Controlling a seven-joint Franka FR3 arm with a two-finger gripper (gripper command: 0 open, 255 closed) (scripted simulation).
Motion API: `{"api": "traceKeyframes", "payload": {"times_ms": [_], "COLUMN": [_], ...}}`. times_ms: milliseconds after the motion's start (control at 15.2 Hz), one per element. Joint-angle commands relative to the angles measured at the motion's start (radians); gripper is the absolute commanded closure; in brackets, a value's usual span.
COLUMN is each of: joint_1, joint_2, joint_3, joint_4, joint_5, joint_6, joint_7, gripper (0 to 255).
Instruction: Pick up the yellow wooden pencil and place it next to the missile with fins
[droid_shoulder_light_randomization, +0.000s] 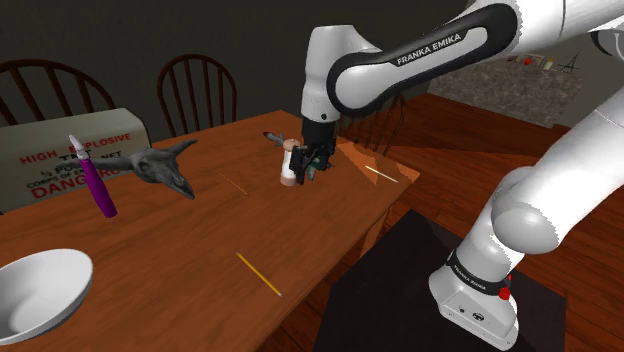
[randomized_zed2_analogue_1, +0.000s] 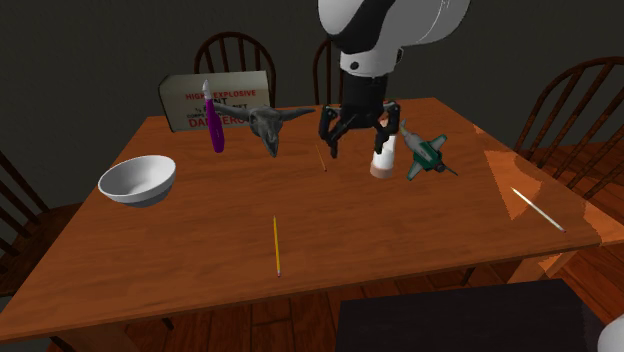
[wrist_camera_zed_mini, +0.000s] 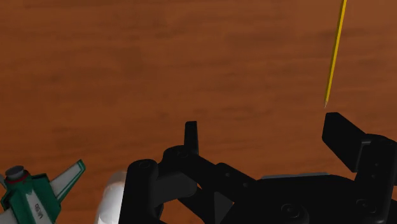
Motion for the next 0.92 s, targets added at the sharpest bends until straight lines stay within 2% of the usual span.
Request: {"api": "traceKeyframes", "payload": {"times_ms": [0,462,858], "joint_1": [0.002,0.047,0.134], "joint_2": [0.084,0.364,0.608], "joint_3": [0.028,0.084,0.069], "joint_4": [0.032,0.18,0.356], "joint_5": [-0.027,-0.163,-0.283], "joint_6": [0.041,0.121,0.137], "joint_7": [0.05,0.241,0.384], "gripper": [0,0,0]}}
